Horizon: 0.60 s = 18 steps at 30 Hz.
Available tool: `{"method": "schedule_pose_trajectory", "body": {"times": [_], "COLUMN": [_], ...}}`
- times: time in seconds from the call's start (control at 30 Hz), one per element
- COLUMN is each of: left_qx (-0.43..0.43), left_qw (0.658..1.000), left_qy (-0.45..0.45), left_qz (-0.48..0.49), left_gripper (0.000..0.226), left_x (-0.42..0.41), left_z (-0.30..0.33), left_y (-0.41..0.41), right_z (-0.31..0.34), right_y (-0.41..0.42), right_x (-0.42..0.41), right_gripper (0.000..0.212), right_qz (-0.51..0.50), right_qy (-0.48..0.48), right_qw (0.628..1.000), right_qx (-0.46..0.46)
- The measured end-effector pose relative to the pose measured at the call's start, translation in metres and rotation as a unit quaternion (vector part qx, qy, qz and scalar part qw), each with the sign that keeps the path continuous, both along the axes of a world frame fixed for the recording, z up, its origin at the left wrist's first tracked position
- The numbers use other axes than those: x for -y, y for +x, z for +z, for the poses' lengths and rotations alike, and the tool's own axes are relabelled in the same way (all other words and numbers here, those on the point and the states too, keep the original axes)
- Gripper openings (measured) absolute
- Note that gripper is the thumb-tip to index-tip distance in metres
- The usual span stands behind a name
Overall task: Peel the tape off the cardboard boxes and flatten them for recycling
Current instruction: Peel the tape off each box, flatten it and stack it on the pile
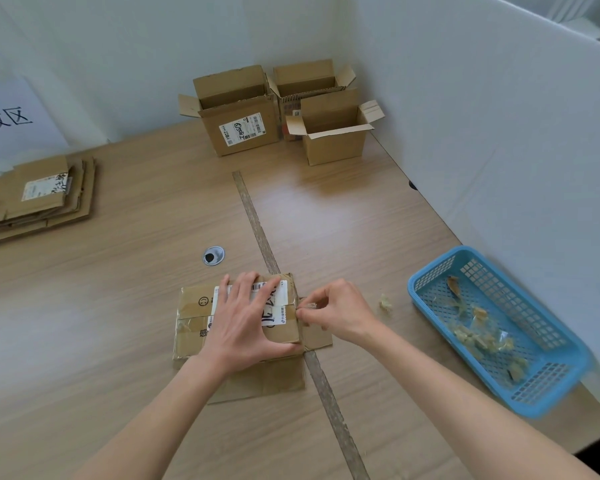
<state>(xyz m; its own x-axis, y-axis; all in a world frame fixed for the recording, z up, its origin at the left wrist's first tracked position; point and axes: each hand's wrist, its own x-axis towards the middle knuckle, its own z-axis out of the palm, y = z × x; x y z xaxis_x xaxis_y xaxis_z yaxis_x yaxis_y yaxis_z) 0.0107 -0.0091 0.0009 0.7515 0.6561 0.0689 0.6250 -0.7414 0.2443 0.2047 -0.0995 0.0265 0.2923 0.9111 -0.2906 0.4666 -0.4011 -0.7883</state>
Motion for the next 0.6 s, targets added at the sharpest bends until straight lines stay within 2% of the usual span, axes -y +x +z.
{"method": "schedule_pose_trajectory", "body": {"times": [0.1,0.3,0.43,0.6], "left_qx": [-0.003,-0.001,-0.003,0.003], "left_qw": [1.000,1.000,1.000,1.000], "left_qy": [0.002,0.008,0.010,0.008], "left_qz": [0.000,0.002,0.005,0.005], "left_gripper": [0.123,0.122,0.123,0.122], "left_x": [-0.001,-0.001,-0.001,0.000], "left_z": [-0.001,-0.004,-0.005,-0.004], "left_y": [0.000,0.001,0.000,0.000], "right_z": [0.004,0.004,0.005,0.004], "right_y": [0.001,-0.013,-0.017,-0.016], "right_x": [-0.004,0.000,-0.003,0.000], "right_gripper": [0.010,0.008,0.018,0.020], "right_qz": [0.028,-0.004,0.037,0.058], "right_qy": [-0.007,-0.003,0.010,0.028], "right_qw": [0.998,0.992,0.977,0.974], "right_qx": [0.054,0.126,0.212,0.217]}}
